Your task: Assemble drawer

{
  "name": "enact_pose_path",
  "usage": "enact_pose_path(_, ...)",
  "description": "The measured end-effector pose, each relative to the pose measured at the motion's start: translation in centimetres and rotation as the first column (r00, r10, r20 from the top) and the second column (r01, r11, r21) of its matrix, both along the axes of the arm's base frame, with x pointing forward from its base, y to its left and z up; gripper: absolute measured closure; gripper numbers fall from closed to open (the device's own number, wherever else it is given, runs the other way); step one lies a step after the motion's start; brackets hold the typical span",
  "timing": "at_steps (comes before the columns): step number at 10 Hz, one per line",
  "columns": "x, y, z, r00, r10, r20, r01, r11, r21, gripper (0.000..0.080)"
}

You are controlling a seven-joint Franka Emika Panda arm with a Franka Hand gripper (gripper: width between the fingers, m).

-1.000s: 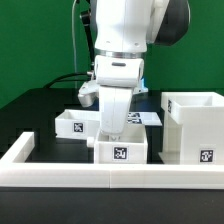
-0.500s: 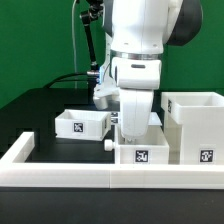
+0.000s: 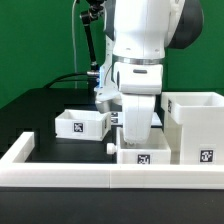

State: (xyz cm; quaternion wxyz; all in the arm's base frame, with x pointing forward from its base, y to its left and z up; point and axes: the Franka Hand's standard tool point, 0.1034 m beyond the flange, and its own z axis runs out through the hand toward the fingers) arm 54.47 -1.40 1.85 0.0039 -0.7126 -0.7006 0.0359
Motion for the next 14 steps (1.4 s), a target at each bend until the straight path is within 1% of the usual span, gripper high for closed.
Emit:
enact_pose_path(1,0.09,0.29,-0.18,1.000,0.026,-0.002,-0.026,1.000,-0.005,0.0758)
enact_pose_path(4,0.19,0.74,-0.20,1.000,0.024,0.000,-0.024,1.000,-0.004,0.0758)
enact_pose_path(9,0.00,0.64,-0.49,1.000,0.024,0.006,-0.024,1.000,-0.003,0.0758)
enact_pose_path(11,0.04,0.63,-0.43,0.998,0.062,0.006,-0.062,0.998,-0.016,0.0758)
enact_pose_path(14,0.03,0.47,-0.45,0.998,0.056,0.006,-0.056,0.998,-0.016,0.0758)
